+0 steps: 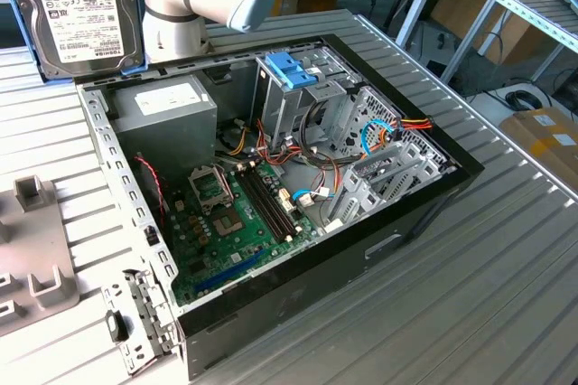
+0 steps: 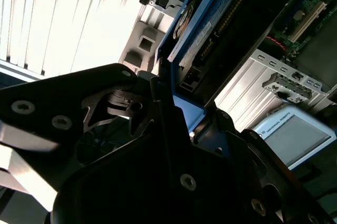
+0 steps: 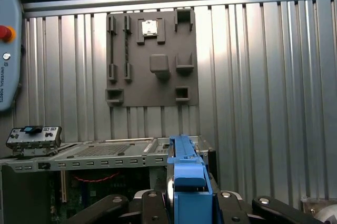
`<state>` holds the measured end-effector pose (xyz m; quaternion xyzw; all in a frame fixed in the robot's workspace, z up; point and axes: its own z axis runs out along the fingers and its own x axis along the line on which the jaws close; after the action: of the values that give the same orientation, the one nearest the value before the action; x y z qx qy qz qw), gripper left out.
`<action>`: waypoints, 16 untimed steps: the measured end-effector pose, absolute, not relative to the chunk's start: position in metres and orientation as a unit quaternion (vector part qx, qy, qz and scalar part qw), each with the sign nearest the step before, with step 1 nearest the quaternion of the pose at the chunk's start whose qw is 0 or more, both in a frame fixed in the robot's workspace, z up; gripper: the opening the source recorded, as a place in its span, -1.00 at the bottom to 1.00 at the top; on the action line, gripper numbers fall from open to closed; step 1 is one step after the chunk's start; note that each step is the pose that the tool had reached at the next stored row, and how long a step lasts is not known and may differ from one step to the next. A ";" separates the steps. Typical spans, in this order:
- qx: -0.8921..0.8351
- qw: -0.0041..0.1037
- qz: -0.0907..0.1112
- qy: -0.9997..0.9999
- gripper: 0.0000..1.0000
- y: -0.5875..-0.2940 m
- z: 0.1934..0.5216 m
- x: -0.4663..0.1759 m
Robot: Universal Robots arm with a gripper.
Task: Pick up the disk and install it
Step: 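Pick up the disk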
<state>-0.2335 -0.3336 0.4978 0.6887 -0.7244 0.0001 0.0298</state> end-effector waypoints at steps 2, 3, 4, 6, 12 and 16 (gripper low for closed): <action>0.689 0.030 0.000 -0.724 -0.26 -0.334 0.498 -0.233; 0.689 0.030 0.000 -0.724 -0.26 -0.334 0.498 -0.233; 0.689 0.030 0.000 -0.724 -0.26 -0.334 0.498 -0.233; 0.689 0.030 0.000 -0.724 -0.26 -0.334 0.498 -0.232; 0.689 0.030 0.000 -0.724 -0.26 -0.334 0.498 -0.230; 0.689 0.030 0.001 -0.724 -0.26 -0.334 0.498 -0.229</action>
<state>-0.2290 -0.3336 0.4977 0.6887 -0.7244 0.0006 0.0303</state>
